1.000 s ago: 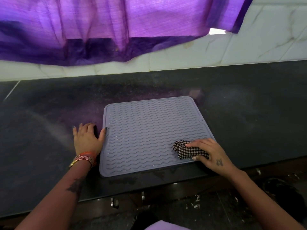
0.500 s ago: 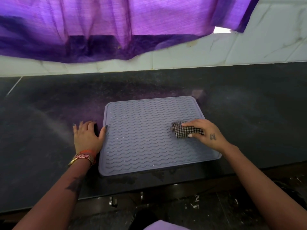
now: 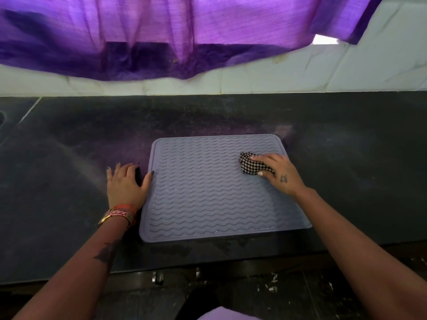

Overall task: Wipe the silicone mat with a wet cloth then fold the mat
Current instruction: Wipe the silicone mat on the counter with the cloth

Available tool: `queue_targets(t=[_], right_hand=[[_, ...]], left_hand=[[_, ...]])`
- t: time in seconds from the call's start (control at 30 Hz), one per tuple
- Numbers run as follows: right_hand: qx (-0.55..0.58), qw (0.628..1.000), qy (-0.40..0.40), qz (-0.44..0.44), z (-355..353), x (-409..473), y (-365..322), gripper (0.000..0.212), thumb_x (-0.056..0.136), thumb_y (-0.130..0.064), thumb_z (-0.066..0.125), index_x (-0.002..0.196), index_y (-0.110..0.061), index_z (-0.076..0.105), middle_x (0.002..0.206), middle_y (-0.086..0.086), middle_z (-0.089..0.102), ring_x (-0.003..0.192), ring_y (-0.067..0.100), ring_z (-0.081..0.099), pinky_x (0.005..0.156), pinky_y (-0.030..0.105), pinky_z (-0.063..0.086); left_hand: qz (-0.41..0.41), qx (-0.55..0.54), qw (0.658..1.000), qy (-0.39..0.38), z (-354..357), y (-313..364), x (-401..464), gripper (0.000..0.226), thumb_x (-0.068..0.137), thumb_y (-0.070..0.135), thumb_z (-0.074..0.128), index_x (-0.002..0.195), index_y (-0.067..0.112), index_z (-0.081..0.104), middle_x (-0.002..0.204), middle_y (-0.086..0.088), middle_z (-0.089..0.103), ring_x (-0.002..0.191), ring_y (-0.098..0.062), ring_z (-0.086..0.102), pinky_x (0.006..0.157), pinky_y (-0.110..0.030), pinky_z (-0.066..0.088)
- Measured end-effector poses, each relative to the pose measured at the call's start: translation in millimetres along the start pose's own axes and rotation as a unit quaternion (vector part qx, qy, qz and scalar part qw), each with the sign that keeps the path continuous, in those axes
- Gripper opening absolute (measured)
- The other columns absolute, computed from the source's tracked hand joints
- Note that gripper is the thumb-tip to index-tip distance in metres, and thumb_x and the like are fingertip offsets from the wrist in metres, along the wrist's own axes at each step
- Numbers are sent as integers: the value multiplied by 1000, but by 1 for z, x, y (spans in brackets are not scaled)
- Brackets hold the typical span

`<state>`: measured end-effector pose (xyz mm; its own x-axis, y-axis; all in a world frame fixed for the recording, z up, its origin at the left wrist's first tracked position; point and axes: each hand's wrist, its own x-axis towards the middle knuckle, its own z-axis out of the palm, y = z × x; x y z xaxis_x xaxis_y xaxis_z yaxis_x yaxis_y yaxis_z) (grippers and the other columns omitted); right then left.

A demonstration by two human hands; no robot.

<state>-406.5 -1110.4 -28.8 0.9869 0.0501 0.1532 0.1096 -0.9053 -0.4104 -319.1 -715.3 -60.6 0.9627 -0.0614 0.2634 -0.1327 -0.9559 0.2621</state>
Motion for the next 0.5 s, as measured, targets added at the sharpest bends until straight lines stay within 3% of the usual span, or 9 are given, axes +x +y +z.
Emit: queue_targets(t=[0.13,0.3,0.4,0.5], right_hand=[[-3,997,-71,-20,-18,17,8,44,85,-14,64,126,-27,56,117,2,61,110,23,52,92,37,43],[-15,1000,8,-8,-14,40,3,46,82,-11,66,125,-24,57,122,4,60,115,27,50,100,40,37],[-60,997,-42,-4,-1,45,4,46,85,-17,63,130,-24,52,127,4,56,118,28,47,104,41,33],[-18,995,-100,-10,-13,55,12,48,84,-15,65,129,-26,53,129,4,56,120,26,48,103,39,37]], left_hand=[[-1,-3,1000,-2,-1,0,0,60,84,53,43,114,4,60,123,-19,59,129,-39,40,115,-51,15],[-3,-1,1000,-6,-2,0,1,51,88,47,53,117,4,58,125,-19,58,131,-38,38,115,-52,15],[-3,0,1000,-5,-2,1,0,58,87,53,44,117,5,58,126,-18,58,131,-38,39,115,-51,15],[-9,-5,1000,-4,-3,1,0,64,83,57,39,117,6,59,125,-17,58,131,-37,39,116,-50,14]])
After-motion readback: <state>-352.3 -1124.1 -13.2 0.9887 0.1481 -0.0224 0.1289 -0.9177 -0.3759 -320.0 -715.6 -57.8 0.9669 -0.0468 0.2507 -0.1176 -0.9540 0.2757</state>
